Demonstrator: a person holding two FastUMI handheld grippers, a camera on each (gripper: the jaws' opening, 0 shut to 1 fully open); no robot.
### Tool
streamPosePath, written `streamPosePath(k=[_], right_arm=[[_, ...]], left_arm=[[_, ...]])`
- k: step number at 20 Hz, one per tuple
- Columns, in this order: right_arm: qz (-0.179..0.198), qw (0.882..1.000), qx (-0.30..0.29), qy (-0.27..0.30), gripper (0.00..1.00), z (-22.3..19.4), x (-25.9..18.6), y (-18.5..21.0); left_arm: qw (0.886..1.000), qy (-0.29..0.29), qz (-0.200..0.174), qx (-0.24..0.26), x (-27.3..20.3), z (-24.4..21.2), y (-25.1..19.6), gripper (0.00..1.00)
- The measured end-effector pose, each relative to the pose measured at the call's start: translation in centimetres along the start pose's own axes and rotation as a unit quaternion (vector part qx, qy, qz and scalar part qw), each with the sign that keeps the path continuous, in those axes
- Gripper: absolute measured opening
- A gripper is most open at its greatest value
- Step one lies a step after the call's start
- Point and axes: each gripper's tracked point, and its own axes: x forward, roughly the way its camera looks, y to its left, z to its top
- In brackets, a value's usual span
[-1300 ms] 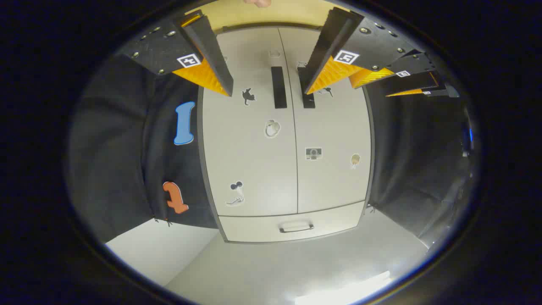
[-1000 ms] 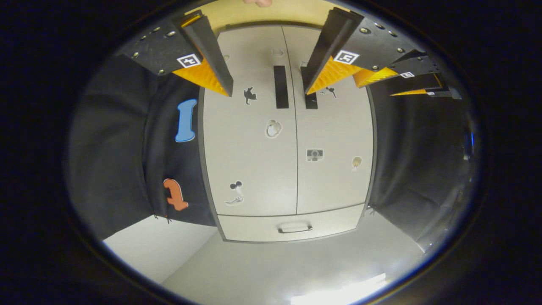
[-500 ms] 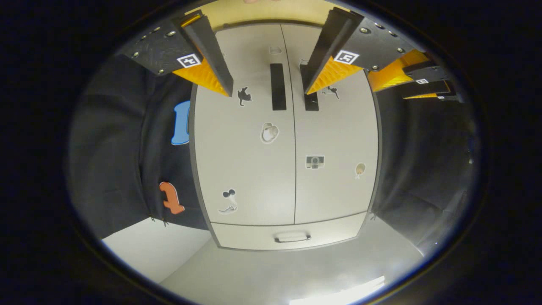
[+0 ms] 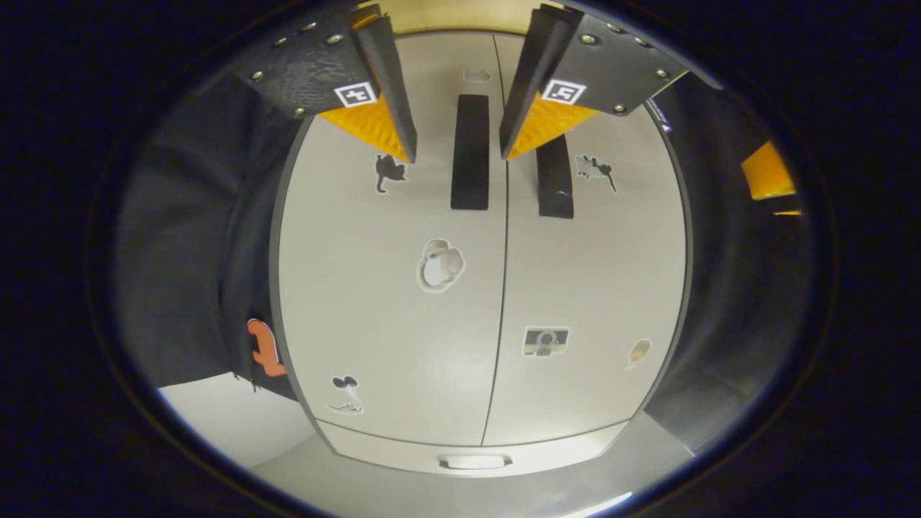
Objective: Open the right door of the double-door shoe cabinet with the right hand, and open the left door with the left hand.
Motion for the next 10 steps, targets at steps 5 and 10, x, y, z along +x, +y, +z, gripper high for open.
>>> streamPosePath(k=[5, 10], right_arm=[[0.004, 1.0, 0.005, 0.02, 0.59, -1.4, 3.0, 0.4], [0.017, 0.999, 0.01, 0.03, 0.44, -2.1, 4.3, 1.0]], left_arm=[[1.0, 0.008, 0.021, 0.002, 0.3, -0.4, 1.6, 0.96], [0.999, 0.018, 0.027, 0.002, 0.5, -0.9, 2.3, 0.96]])
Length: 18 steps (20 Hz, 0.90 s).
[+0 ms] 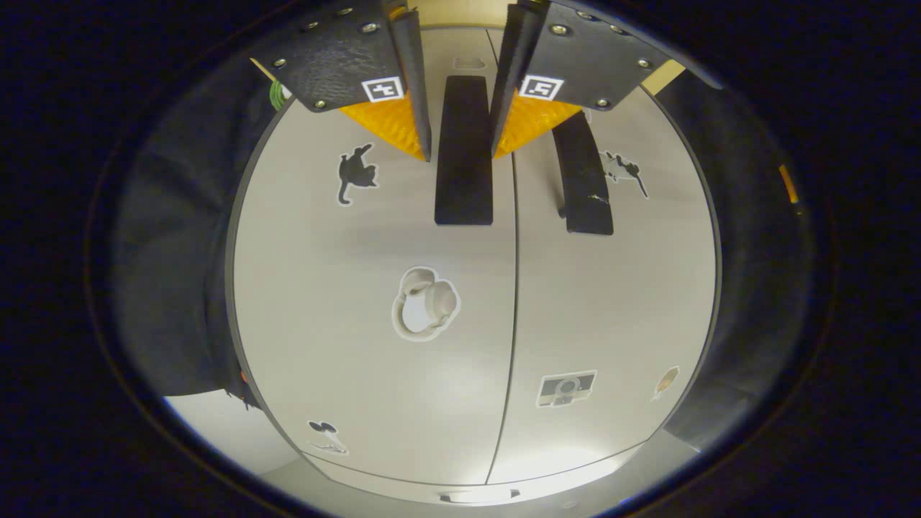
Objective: Open the right door of the double-door shoe cabinet with the right hand, and open the left door with the left hand.
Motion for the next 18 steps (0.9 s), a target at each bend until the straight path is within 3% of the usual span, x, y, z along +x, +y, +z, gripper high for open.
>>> streamPosePath(k=[1, 2, 4, 5, 9, 11, 18], right_arm=[[-0.006, 1.0, 0.011, 0.004, 0.44, 0.2, -1.0, 0.1], [-0.009, 1.0, 0.009, 0.002, 0.3, -0.1, 0.1, 0.1], [-0.013, 1.0, 0.007, 0.001, 0.3, -0.3, 0.2, 0.2], [-0.011, 1.0, 0.007, 0.001, 0.25, -0.2, 0.0, 0.2], [0.001, 1.0, 0.006, -0.004, 0.25, -0.2, -0.4, 0.1], [0.011, 1.0, 0.001, -0.006, 0.25, -0.2, -0.8, 0.1], [0.081, 0.997, 0.006, -0.005, 0.25, -0.3, -2.4, -0.2]], left_arm=[[1.0, 0.002, 0.0, 0.001, 0.0, -0.1, 0.0, 0.96], [1.0, 0.004, 0.0, 0.002, 0.0, -0.3, 0.1, 0.96], [1.0, 0.011, 0.0, 0.003, -0.3, -0.7, 0.2, 0.96], [1.0, 0.012, 0.0, 0.003, -0.4, -0.7, 0.2, 0.96], [1.0, 0.015, 0.003, 0.002, -0.8, -1.2, 0.6, 0.93], [1.0, 0.019, 0.002, 0.0, -1.0, -1.4, 0.4, 0.96], [1.0, 0.021, -0.006, 0.004, -2.6, -1.8, -0.8, 0.96]])
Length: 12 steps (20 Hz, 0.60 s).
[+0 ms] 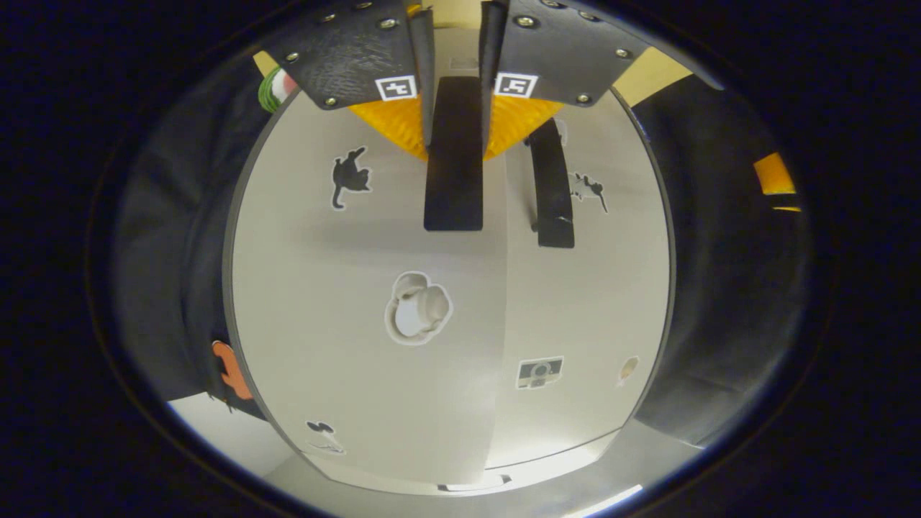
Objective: Open the right door of the double-door shoe cabinet with the right hand, and open the left door with the left hand.
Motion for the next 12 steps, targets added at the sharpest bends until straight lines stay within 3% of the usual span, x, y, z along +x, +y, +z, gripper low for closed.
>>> streamPosePath(k=[8, 9, 10, 12], right_arm=[[0.046, 0.999, 0.016, 0.003, 0.25, 0.1, -1.3, -0.6], [0.047, 0.999, 0.014, 0.002, 0.21, 0.2, -1.5, -0.6], [0.047, 0.999, 0.016, -0.001, 0.25, 0.1, -1.9, -0.8], [0.05, 0.999, 0.02, -0.004, 0.13, 0.3, -1.7, -0.8]], left_arm=[[1.0, 0.001, -0.001, -0.001, -1.1, -0.1, -0.8, 0.96], [1.0, 0.001, -0.001, 0.0, -1.2, -0.2, -0.9, 0.96], [1.0, 0.001, -0.001, 0.0, -1.3, -0.2, -1.0, 0.93], [1.0, 0.002, -0.001, -0.001, -1.5, -0.4, -1.1, 0.96]])
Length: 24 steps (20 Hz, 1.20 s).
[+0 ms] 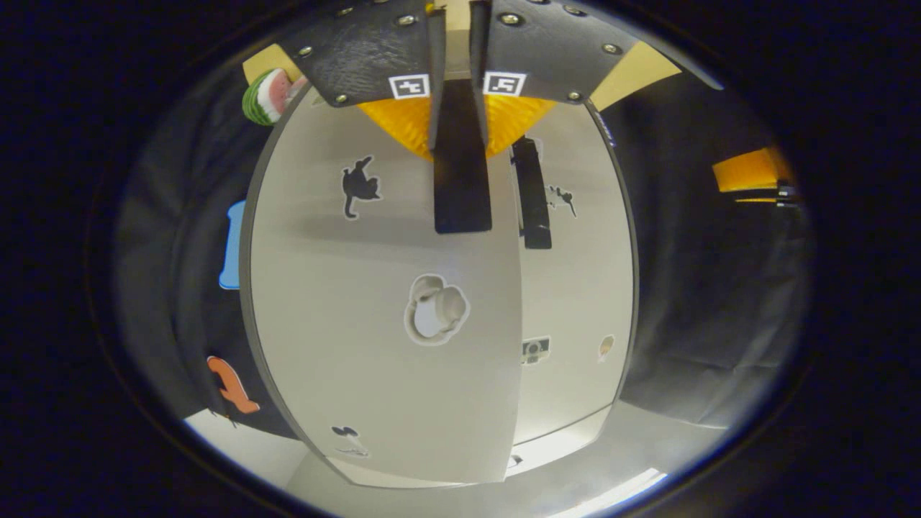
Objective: Open the right door of the double-door shoe cabinet with the right hand, and open the left door with the left hand.
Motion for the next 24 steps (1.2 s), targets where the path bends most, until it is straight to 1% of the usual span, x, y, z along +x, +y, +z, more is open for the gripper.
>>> streamPosePath(k=[2, 6, 8, 9, 10, 12, 13, 16, 17, 18, 24], right_arm=[[-0.004, 1.0, 0.002, 0.0, 0.13, -0.1, -0.2, -0.1], [0.008, 1.0, 0.019, 0.005, 0.13, 0.0, -0.8, -0.3], [0.006, 1.0, 0.015, 0.005, 0.13, 0.0, -1.3, -0.6], [0.005, 1.0, 0.014, 0.004, 0.13, 0.1, -1.4, -0.7], [0.004, 1.0, 0.016, 0.005, 0.13, 0.1, -1.6, -0.8], [0.002, 1.0, 0.022, 0.002, 0.13, 0.1, -2.2, -1.1], [0.0, 1.0, 0.022, 0.0, 0.13, 0.1, -2.6, -1.3], [-0.008, 1.0, 0.02, -0.003, 0.13, -0.1, -3.2, -1.7], [-0.011, 1.0, 0.022, -0.004, 0.13, -0.1, -3.6, -2.0], [-0.014, 1.0, 0.023, -0.005, 0.13, -0.1, -3.9, -2.1], [-0.051, 0.998, 0.02, -0.016, 0.12, -0.2, -6.5, -3.9]], left_arm=[[1.0, 0.002, 0.002, 0.001, -0.2, -0.1, 0.0, 0.96], [1.0, 0.002, 0.012, 0.004, -0.5, -0.3, 0.6, 0.96], [1.0, 0.001, 0.016, 0.0, -0.6, -0.3, 0.9, 0.96], [1.0, 0.001, 0.017, -0.002, -0.6, -0.3, 0.9, 0.93], [1.0, 0.002, 0.018, -0.004, -0.6, -0.5, 0.9, 0.96], [1.0, 0.005, 0.017, -0.004, -0.6, -0.8, 0.8, 0.96], [1.0, 0.007, 0.016, -0.005, -0.5, -0.9, 0.8, 0.93], [1.0, 0.014, 0.011, -0.006, -0.3, -1.5, 0.3, 0.93], [1.0, 0.016, 0.009, -0.006, -0.3, -1.7, 0.2, 0.96], [1.0, 0.018, 0.008, -0.005, -0.3, -1.8, 0.1, 0.96], [1.0, 0.022, -0.011, -0.002, 0.2, -2.2, -1.2, 0.96]])
